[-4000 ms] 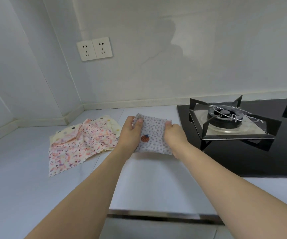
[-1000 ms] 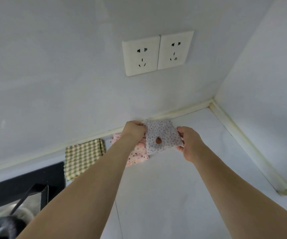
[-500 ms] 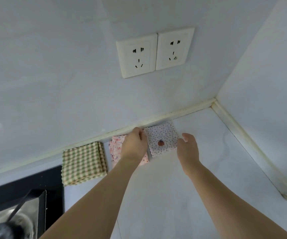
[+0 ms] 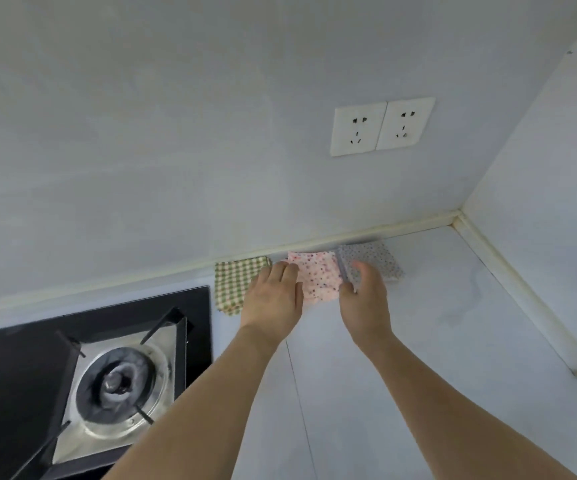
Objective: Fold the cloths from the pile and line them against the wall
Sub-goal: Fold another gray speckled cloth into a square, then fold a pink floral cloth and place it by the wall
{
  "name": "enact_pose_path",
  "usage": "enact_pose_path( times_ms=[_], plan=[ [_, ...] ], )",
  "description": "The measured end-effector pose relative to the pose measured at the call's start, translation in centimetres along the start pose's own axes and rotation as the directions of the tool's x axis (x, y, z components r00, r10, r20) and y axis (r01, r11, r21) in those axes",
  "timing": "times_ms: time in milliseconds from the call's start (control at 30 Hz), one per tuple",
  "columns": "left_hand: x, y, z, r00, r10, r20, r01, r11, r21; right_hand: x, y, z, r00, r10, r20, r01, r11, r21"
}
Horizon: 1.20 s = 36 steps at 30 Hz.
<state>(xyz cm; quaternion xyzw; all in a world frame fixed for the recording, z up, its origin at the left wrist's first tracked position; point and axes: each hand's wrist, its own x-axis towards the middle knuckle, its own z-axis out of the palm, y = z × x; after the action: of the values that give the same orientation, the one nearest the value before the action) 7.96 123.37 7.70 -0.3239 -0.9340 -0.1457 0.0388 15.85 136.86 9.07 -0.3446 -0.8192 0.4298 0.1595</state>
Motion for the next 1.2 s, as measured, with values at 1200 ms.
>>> enact_pose_path(
  times_ms=[1200],
  plan=[
    [-32.8,-48.2,-25.3,0.955,-0.25,-0.157,0.265,0.961,0.082,-35.2,-32.4,35.9,0.899,-0.257,0.353,0.256,0.965,0.052]
  ],
)
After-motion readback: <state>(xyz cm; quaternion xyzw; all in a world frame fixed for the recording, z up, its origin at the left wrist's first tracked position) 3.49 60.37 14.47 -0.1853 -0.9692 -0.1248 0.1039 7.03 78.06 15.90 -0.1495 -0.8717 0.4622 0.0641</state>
